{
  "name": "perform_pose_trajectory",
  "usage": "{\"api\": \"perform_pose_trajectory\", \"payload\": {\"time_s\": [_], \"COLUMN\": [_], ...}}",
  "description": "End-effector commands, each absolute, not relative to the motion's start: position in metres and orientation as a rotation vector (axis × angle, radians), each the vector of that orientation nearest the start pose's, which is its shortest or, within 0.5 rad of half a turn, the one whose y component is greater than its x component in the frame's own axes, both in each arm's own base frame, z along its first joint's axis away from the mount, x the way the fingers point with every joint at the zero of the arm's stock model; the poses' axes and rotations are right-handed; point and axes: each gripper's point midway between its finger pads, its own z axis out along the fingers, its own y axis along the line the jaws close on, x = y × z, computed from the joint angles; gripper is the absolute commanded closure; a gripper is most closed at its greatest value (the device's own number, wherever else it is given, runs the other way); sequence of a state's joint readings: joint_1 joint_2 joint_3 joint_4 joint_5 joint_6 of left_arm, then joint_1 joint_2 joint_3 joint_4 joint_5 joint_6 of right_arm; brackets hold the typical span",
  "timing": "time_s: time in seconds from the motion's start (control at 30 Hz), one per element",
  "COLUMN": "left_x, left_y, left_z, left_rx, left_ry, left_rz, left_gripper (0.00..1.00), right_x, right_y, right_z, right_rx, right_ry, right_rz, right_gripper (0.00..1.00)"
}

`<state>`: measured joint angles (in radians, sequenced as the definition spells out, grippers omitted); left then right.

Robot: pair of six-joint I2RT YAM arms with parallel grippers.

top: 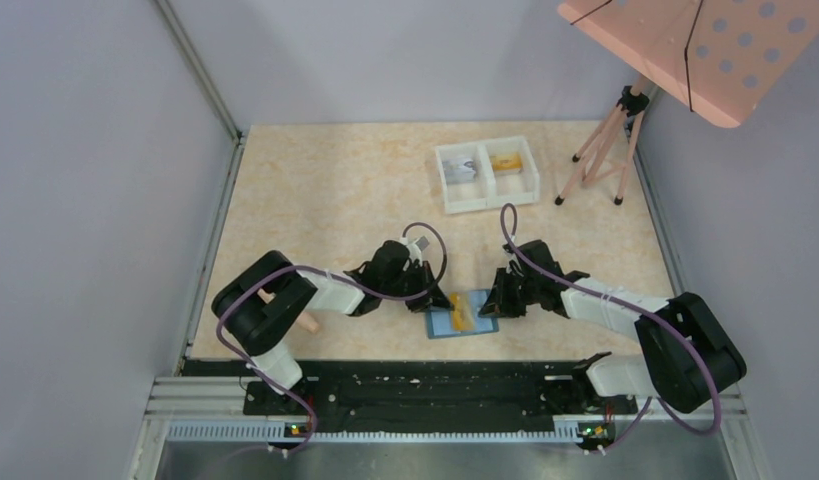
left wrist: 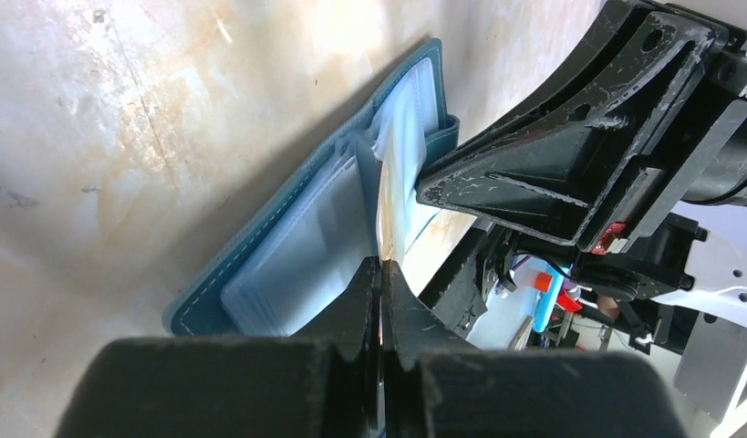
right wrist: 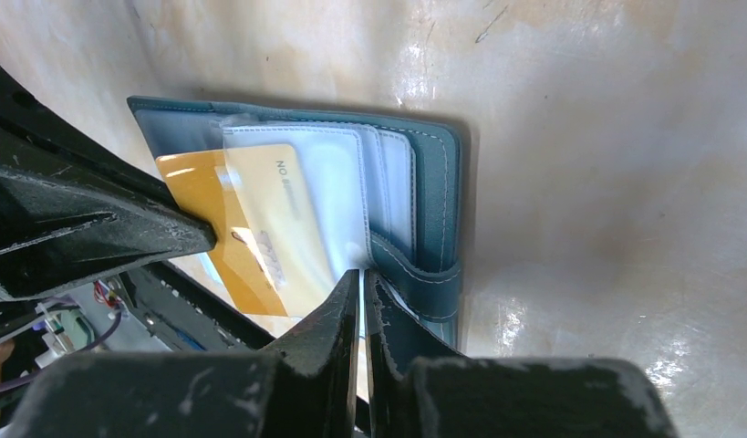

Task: Take the credit cards out of the card holder
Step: Remove the credit card from the card holder.

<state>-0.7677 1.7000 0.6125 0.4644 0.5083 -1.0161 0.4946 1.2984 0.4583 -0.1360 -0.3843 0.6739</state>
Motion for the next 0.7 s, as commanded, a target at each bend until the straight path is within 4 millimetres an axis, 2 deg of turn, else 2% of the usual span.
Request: {"api": "perform_pose_trajectory", "payload": {"time_s": [0.0, 0.23, 0.57, 0.67], "left_x": [0.189, 0.19, 0.205, 0.21], "left_y": [-0.341, -0.327, -0.311, -0.308], "left_z": [0.058, 0.064, 0.084, 0.095], "left_rx": [0.037, -0.001, -0.071, -0.096], "left_ry": [2.539, 2.524, 2.455, 2.409], "left_rz": [-1.441, -1.388, -1.271, -1.264], "left_gripper": [1.0, 1.0, 1.0, 1.0], "right_x": [0.184, 0.186, 0.205, 0.21], "right_y": [0.189, 0.195, 0.213, 0.224], "right_z": [0.005, 0.013, 0.059, 0.078], "right_rx": [0.091, 0.068, 0.048, 0.018], "right_ry": [2.752, 2.735, 2.614, 2.536], "right_rz": [0.762, 0.804, 0.923, 1.018], "right_gripper": [0.94, 0.94, 0.93, 0.87]}}
